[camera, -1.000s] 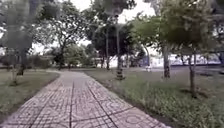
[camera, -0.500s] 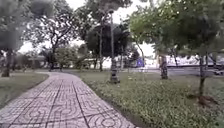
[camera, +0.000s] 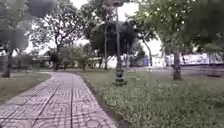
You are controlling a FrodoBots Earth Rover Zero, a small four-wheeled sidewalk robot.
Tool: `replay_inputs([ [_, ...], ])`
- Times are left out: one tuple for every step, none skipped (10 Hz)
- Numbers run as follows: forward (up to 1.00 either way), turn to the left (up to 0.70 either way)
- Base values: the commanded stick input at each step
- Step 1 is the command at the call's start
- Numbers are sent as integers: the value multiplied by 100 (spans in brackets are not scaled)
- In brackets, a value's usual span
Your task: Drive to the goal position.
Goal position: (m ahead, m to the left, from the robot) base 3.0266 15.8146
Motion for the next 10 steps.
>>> replay_inputs([
  [0,45],
  [0,45],
  [0,45],
  [0,45],
  [0,45],
  [0,45],
  [0,45],
  [100,27],
  [100,27],
  [100,27],
])
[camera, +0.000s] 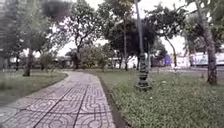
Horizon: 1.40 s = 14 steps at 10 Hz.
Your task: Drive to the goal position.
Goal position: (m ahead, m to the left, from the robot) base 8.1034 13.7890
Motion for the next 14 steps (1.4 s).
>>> replay_inputs([
  [100,27],
  [100,27],
  [100,27],
  [100,24],
  [100,11],
  [100,0],
  [100,0],
  [100,0],
  [100,0],
  [100,-27],
  [100,-27],
  [100,-12],
  [100,0],
  [100,-18],
])
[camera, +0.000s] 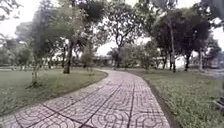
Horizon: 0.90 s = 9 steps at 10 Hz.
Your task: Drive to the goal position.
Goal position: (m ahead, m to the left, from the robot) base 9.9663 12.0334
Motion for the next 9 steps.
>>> replay_inputs([
  [100,-27],
  [100,-20],
  [100,-5],
  [100,0],
  [100,-24],
  [100,-4],
  [100,0],
  [100,-18],
  [100,-27],
])
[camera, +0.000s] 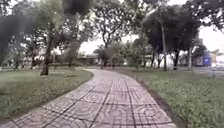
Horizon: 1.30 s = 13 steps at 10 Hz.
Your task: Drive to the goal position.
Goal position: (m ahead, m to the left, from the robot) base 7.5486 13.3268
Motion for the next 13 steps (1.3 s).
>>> replay_inputs([
  [100,-27],
  [100,-27],
  [100,-13],
  [100,0],
  [100,0],
  [100,0],
  [100,0],
  [100,0],
  [100,0],
  [100,0],
  [100,0],
  [100,0],
  [100,27],
])
